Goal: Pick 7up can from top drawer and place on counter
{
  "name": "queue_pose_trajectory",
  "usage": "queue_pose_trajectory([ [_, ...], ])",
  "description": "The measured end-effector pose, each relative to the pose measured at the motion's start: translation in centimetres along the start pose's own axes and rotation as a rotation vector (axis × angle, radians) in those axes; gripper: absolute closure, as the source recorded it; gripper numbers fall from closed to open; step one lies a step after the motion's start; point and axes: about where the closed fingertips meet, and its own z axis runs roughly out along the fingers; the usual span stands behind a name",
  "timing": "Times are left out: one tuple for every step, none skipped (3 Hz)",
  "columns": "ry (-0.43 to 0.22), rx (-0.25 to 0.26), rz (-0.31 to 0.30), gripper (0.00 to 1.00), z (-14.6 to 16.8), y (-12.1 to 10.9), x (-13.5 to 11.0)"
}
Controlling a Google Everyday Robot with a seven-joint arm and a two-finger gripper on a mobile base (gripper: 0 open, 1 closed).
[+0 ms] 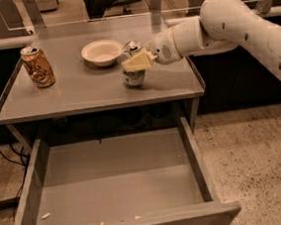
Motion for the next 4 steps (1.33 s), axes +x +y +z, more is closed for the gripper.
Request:
queue_pose_trajectory([
  [-0.022,0.122,-0.005,1.00,0.32,2.05,2.28],
  [-0.022,0.122,-0.005,0.99,0.32,2.06,2.28],
  [-0.022,0.122,-0.005,0.69,0.32,2.06,2.28],
  [-0.022,0.122,-0.005,0.39,0.32,2.06,2.28],
])
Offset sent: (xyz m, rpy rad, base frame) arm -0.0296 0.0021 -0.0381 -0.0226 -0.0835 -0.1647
